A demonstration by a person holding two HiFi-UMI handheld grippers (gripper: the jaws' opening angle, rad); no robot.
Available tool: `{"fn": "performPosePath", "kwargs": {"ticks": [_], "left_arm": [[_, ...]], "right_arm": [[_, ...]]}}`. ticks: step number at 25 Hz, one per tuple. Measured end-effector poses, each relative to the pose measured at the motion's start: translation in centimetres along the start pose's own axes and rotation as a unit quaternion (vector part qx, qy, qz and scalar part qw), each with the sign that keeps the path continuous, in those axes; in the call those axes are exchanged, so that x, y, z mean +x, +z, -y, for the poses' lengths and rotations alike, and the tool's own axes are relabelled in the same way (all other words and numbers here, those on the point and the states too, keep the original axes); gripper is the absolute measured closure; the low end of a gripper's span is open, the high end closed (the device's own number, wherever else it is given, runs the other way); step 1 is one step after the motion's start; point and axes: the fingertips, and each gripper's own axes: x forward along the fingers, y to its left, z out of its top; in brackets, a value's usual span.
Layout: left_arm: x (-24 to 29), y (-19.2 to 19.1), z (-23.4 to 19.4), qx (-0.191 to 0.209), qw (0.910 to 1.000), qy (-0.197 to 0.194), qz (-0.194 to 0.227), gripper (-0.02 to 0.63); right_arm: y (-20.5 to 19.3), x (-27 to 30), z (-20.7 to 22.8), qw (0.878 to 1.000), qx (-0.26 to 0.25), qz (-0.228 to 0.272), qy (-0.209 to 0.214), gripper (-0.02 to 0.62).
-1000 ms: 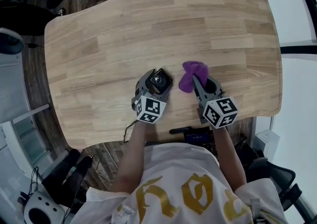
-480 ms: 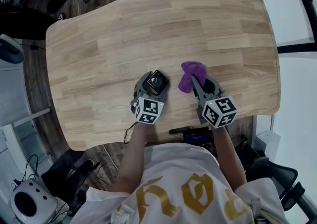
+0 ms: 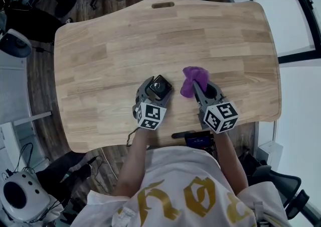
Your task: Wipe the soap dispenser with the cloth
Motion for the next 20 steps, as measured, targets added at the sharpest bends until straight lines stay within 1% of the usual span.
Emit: {"fn": "performPosePath", "kwargs": {"ticks": [7, 11, 14, 16, 20], "left_arm": [[-2.1, 1.5, 0.2, 0.008, 0.9998, 0.005, 0.017, 0.258], [-3.0, 1.8, 0.8, 0.009, 0.9998, 0.004, 0.02, 0.258], [-3.8, 1.9, 1.1, -0.001, 0.9998, 0.001, 0.018, 0.258], [-4.2, 1.9, 1.3, -0.007, 0.9998, 0.001, 0.016, 0.258], [-4.9, 2.2, 1.7, 0.001, 0.9998, 0.0, 0.02, 0.258]], "right_arm": [[2.9, -1.7, -3.4, 0.999, -0.016, 0.038, 0.019, 0.541], [4.2, -2.8, -5.4, 0.998, -0.02, 0.058, 0.033, 0.541], [4.5, -3.5, -6.6, 0.997, -0.02, 0.066, 0.04, 0.541], [4.5, -3.7, -7.1, 0.997, -0.028, 0.066, 0.042, 0.542], [4.4, -4.3, -7.9, 0.996, -0.036, 0.069, 0.045, 0.541]]}}
